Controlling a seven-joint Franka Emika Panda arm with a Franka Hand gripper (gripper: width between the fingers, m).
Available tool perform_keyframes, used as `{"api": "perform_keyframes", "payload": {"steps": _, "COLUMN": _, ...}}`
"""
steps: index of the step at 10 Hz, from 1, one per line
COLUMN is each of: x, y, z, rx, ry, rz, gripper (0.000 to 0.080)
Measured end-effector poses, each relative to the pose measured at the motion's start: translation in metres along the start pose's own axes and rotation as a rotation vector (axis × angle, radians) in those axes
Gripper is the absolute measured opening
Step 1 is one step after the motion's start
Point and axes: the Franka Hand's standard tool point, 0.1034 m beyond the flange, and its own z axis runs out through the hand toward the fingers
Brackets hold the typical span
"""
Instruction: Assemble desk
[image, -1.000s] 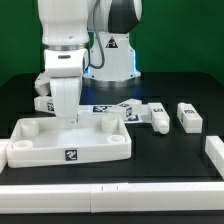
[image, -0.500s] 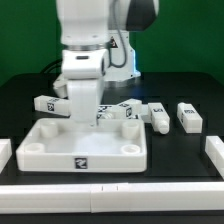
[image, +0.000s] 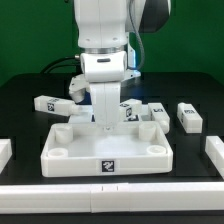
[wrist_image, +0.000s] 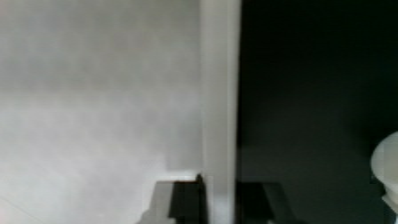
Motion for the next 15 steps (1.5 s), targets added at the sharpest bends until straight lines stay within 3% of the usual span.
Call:
{"api": "perform_keyframes", "payload": {"steps": 2, "x": 0.0, "y": 0.001, "z": 0.001, "rx": 0.001, "ry": 0.0, "rz": 0.001, "gripper": 0.0055}}
{"api": "perform_keyframes", "payload": {"steps": 4, "x": 0.004, "y": 0.028, "z": 0.0, "rx": -0.012, "ry": 0.005, "rz": 0.004, "gripper": 0.0055}}
{"api": "perform_keyframes", "payload": {"steps": 6, "x": 0.025, "y": 0.059, "z": -0.001, "rx": -0.023, "ry": 0.023, "rz": -0.008, "gripper": 0.0055}}
{"api": "perform_keyframes", "payload": {"steps": 8, "x": 0.048, "y": 0.072, "z": 0.0, "rx": -0.036, "ry": 0.038, "rz": 0.011, "gripper": 0.0055}}
{"api": "perform_keyframes", "payload": {"steps": 11, "x": 0.075, "y": 0.073, "z": 0.001, "rx": -0.032, "ry": 0.052, "rz": -0.004, "gripper": 0.0055}}
{"api": "perform_keyframes", "payload": {"steps": 15, "x": 0.074, "y": 0.073, "z": 0.001, "rx": -0.031, "ry": 0.054, "rz": 0.001, "gripper": 0.0055}}
